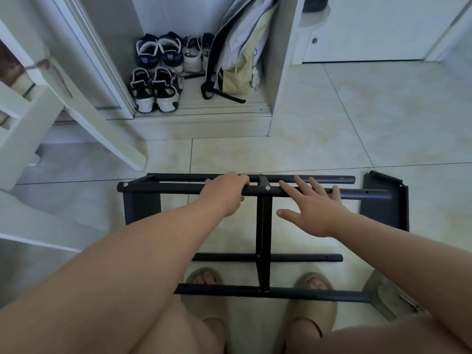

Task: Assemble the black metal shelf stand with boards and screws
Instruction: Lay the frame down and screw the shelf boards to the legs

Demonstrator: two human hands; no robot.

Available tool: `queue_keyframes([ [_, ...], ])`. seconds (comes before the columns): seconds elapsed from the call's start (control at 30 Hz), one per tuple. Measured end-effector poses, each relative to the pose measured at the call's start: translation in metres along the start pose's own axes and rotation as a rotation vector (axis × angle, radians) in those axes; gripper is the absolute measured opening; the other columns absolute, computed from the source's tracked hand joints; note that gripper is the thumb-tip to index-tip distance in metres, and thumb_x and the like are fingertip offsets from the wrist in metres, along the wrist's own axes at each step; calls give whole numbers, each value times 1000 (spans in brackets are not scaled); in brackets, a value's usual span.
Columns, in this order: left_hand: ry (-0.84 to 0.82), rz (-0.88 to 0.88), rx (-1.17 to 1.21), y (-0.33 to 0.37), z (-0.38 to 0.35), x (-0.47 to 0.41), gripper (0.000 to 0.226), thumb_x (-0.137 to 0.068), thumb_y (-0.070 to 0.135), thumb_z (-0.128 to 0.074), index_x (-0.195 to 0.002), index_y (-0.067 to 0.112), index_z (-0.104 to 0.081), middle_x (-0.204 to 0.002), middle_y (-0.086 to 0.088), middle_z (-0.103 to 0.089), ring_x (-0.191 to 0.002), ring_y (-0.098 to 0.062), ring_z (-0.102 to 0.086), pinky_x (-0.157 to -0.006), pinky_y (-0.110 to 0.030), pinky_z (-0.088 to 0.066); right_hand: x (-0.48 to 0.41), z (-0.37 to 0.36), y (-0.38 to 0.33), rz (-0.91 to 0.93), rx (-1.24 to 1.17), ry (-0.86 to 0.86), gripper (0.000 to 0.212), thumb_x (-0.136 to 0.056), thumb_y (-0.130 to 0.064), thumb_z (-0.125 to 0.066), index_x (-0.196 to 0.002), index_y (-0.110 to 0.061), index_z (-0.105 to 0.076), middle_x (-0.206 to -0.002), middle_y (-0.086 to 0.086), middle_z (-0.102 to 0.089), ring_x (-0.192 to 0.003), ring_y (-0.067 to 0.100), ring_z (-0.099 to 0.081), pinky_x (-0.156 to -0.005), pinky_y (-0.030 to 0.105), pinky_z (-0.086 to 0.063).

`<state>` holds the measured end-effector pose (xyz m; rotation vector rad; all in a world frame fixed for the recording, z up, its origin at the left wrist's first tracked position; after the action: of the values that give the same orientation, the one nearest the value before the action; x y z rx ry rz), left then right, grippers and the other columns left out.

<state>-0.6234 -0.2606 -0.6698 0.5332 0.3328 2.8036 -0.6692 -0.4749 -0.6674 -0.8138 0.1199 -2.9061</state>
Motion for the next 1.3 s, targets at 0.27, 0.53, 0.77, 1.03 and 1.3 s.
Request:
queue_keyframes([
  [0.27, 178, 119, -73, -41, -22, -96, 20, -104, 23, -46, -119, 33, -54, -116, 3, -56, -109, -28, -49, -99, -56, -32, -123, -2, 0, -8, -73, 158, 77, -88, -79, -7, -157, -47, 4, -168, -8, 15, -154, 23, 20, -120, 63, 9],
  [0.53, 264, 158, -106, -86, -44, -204, 28, -100, 13, -52, -117, 35, -54, -110, 2, -57, -106, -30, -50, -93, -53, -35, -250, -4, 10, 17, -99, 167, 86, -82, -82, 0, -158, -45, 6, -168, -5, 18, -152, 26, 25, -121, 58, 13],
  [0.77, 293, 131, -91, -104, -62, -244, 30, -99, 11, -51, -122, 30, -56, -114, -1, -58, -106, -29, -51, -90, -44, -34, -292, -14, 15, 32, -168, 155, 75, -94, -76, -12, -160, -42, 0, -169, -5, 14, -153, 25, 22, -124, 51, 10],
  [1.03, 240, 38, -31, -49, -54, -193, 53, -100, 40, -48, -150, 31, -36, -160, 0, -31, -147, -26, -23, -119, -55, -18, -221, -14, 24, 27, -225, 200, 74, -93, -76, -15, -158, -45, -3, -169, -8, 12, -154, 22, 20, -124, 49, 8],
  [1.3, -77, -103, -144, 32, -58, -115, 66, -101, 57, -36, -157, 42, -5, -168, 1, 3, -154, -29, 8, -121, -60, -1, -79, -20, 78, -41, -148, 157, 84, -83, -80, -5, -158, -44, 5, -168, -9, 15, -154, 21, 19, -125, 49, 3],
])
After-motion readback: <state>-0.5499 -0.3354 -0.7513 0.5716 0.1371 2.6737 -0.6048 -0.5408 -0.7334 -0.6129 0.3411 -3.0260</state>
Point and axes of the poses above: each hand's wrist, its own x-axis away from the middle knuckle, its own z-axis out of the back of the hand, y = z × x, the point moved 2 cm from there along -x, towards the middle knuckle
